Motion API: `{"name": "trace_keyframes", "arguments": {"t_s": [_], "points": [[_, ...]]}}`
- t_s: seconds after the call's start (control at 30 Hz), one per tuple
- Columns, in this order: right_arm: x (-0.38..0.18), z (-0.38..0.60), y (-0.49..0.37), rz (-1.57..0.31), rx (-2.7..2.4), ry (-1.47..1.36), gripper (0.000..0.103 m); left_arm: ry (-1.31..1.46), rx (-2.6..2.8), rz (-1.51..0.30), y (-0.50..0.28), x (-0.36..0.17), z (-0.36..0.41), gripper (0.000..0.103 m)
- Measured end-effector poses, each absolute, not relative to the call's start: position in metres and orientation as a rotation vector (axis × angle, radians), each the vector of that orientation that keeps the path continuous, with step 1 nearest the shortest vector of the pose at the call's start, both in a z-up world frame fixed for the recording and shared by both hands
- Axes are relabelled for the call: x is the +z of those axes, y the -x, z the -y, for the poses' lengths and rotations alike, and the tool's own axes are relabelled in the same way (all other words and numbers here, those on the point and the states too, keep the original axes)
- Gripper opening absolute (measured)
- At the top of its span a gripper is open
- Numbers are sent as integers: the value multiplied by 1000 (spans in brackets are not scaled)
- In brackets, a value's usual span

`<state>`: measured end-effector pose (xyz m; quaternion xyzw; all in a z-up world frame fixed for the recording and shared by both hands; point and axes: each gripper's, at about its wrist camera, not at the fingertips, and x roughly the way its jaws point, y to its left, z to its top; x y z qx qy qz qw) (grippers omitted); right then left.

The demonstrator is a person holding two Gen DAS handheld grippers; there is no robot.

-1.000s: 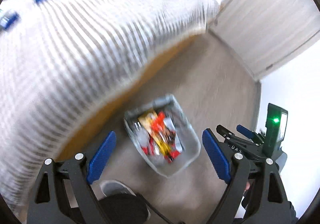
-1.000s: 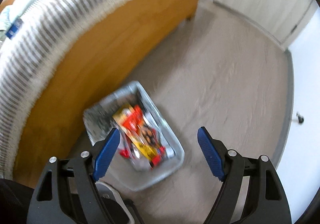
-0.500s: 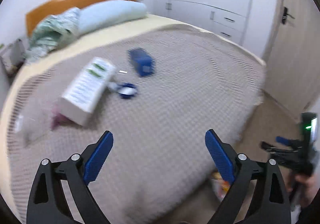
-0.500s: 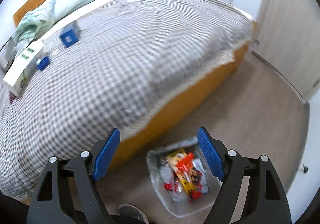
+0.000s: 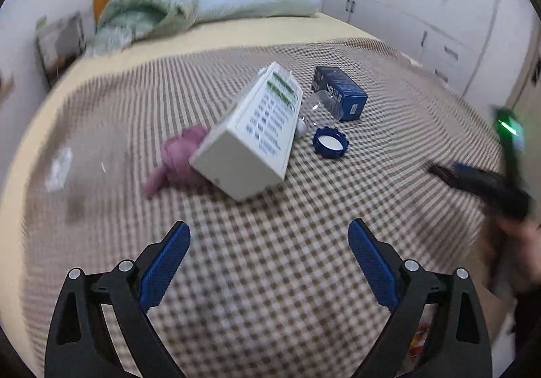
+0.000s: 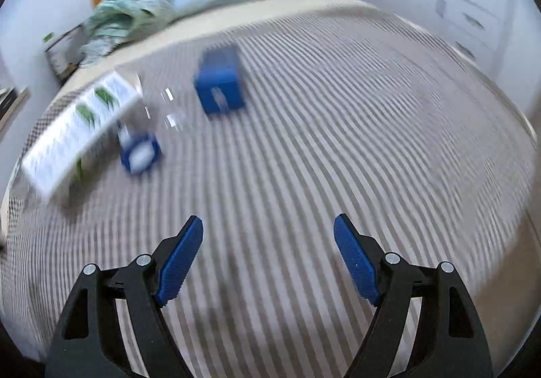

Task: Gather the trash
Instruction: 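Move both tools back over the bed toward the blue box and cap, then grasp the blue box with the right gripper while the left grasps the blue cap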

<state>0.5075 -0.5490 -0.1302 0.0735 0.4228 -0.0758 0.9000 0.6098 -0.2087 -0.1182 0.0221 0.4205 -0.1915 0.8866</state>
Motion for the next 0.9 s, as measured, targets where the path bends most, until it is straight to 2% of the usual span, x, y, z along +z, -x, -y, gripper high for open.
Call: {"name": "trace_keyframes", "arguments": {"t_s": [0.2, 0.37, 0.4, 0.43, 0.5, 0.53, 0.6, 0.67, 0.73, 0.8, 0.9], "points": [[-133, 545, -651, -904, -145, -139, 76, 191, -382, -1001, -606, -147, 212, 92], [-141, 552, -697, -925, -108, -224, 76, 193, -411, -1039, -609, -164, 255, 92], [-142, 555, -698, -934, -93, -251, 73, 175, -419, -1028, -613, -163, 268, 92], [-142, 557, -699, -930, -74, -265, 55, 167, -431, -1021, -616, -162, 276, 92], [-135, 560, -690, -896, -45, -258, 35, 137, -453, -1018, -630, -162, 301, 92], [-132, 561, -686, -893, -46, -245, 28, 107, -435, -1029, -642, -164, 314, 88], [-129, 565, -677, -907, -49, -206, 27, 63, -403, -1016, -664, -164, 335, 87], [-127, 574, -672, -935, -22, -231, 32, -6, -323, -986, -690, -167, 352, 86], [-123, 583, -671, -928, -1, -291, 87, -46, -288, -1003, -713, -175, 366, 86], [-119, 587, -665, -872, -8, -336, 89, -79, -236, -998, -728, -181, 373, 85], [-123, 576, -677, -890, -5, -330, 89, -189, -212, -1019, -738, -196, 384, 85]]}}
